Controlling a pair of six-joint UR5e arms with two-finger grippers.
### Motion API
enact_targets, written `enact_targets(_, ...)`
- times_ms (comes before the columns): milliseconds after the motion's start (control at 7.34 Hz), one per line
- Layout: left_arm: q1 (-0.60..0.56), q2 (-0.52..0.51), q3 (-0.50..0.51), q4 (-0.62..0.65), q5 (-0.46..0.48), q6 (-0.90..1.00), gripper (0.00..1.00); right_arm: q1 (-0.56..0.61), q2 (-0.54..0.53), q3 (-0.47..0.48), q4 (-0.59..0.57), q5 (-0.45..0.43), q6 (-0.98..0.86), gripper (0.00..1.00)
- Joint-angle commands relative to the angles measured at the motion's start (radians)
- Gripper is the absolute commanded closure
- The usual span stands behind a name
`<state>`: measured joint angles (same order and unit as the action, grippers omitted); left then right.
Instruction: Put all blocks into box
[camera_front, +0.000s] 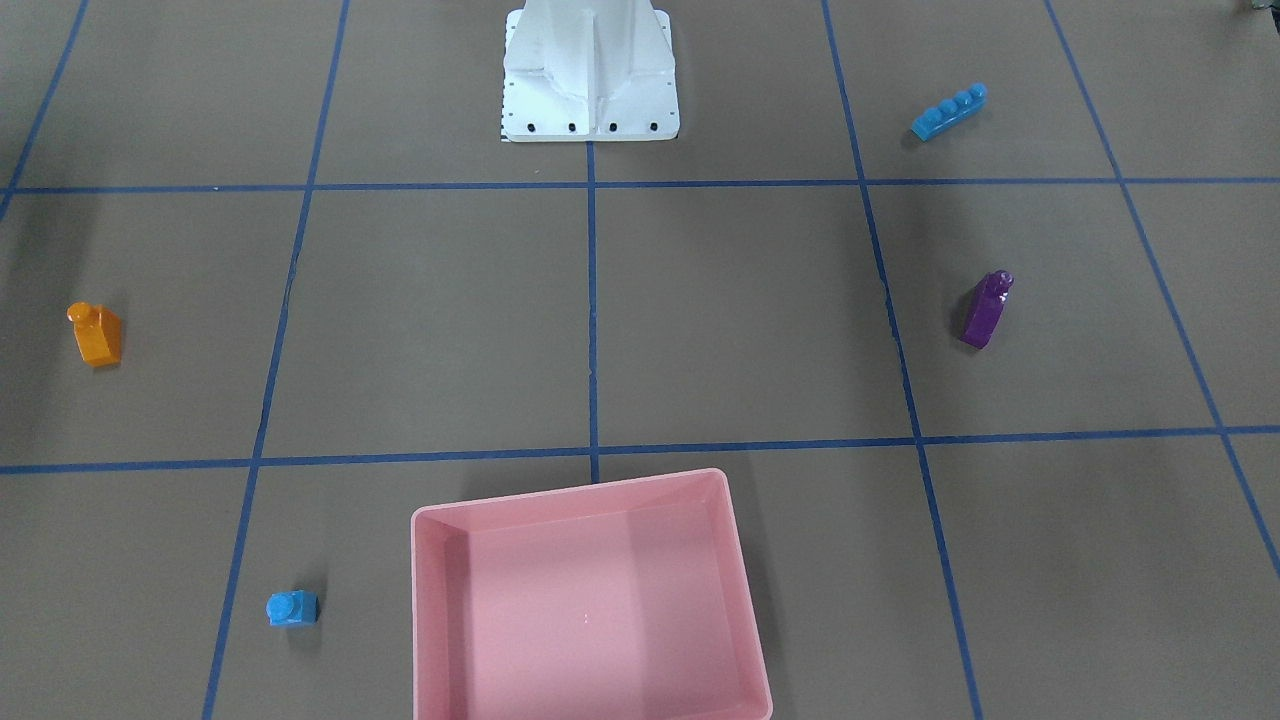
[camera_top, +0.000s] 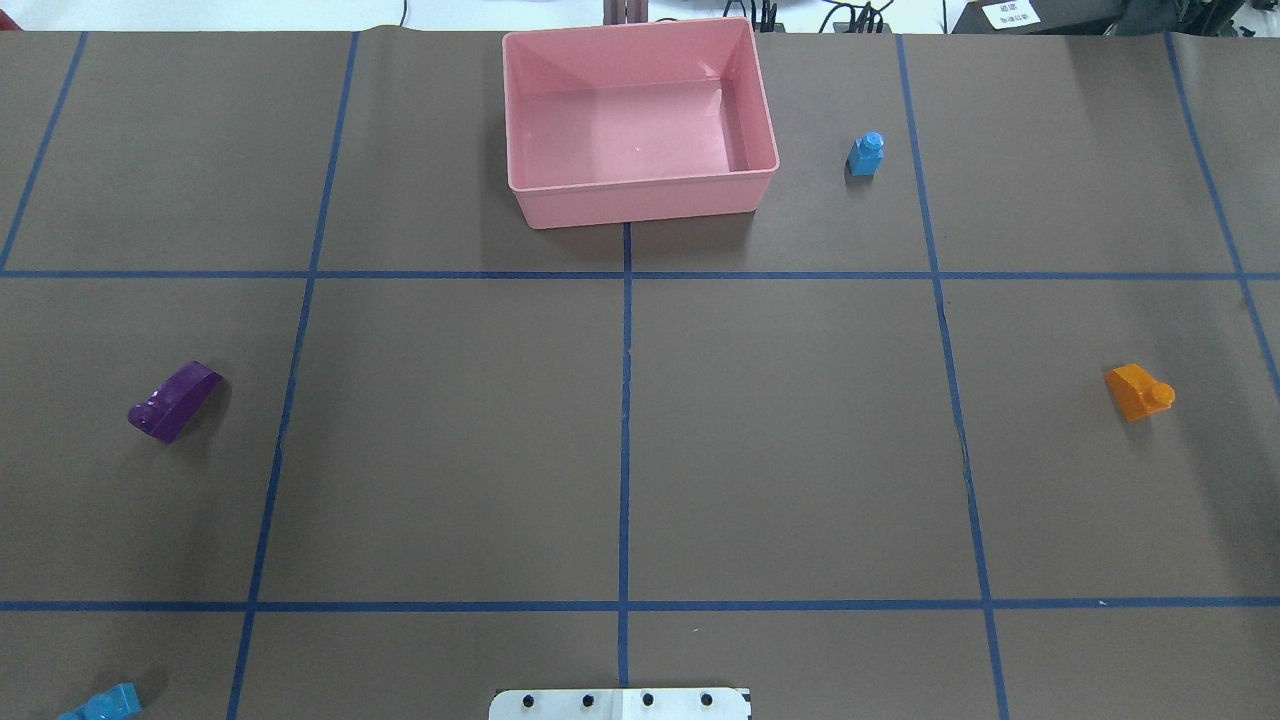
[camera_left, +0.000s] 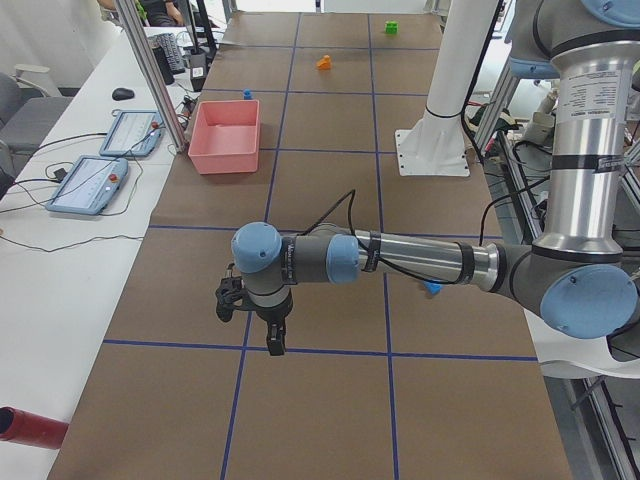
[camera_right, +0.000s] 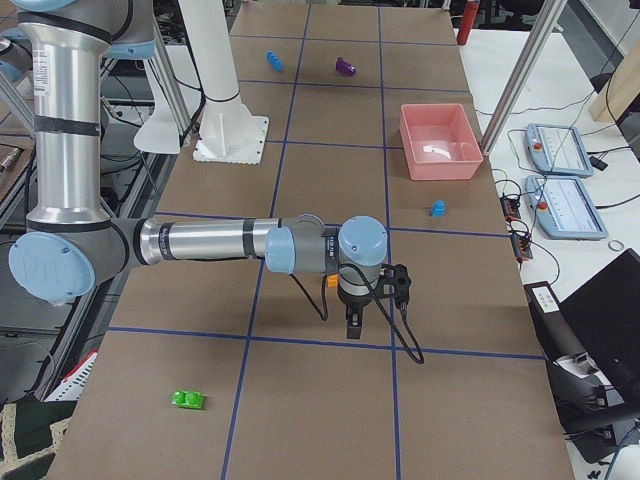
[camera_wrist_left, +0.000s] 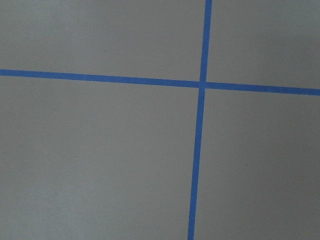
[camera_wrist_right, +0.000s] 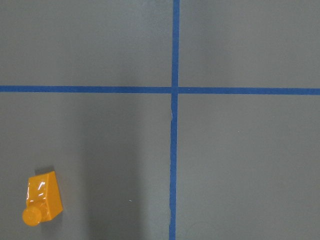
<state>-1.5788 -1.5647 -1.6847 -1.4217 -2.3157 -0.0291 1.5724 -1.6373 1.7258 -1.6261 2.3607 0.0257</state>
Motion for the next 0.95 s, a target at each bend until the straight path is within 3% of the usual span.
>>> enact_targets(0, 0.000, 0.000, 0.000, -0.003, 0.001, 0.006, 0.00, 0.000, -0.001, 0.000, 0.000, 0.002, -0.004, 0.00)
enact_targets(545, 0.005, -0.015, -0.035, -0.006, -0.005, 0.001, 0.00, 0.000, 0.002, 0.001, 0.000, 0.003, 0.003, 0.00)
enact_targets(817, 0.081, -0.021, -0.062, -0.124, -0.008, -0.003, 0.00, -0.024, 0.005, 0.058, 0.041, 0.020, 0.010, 0.00)
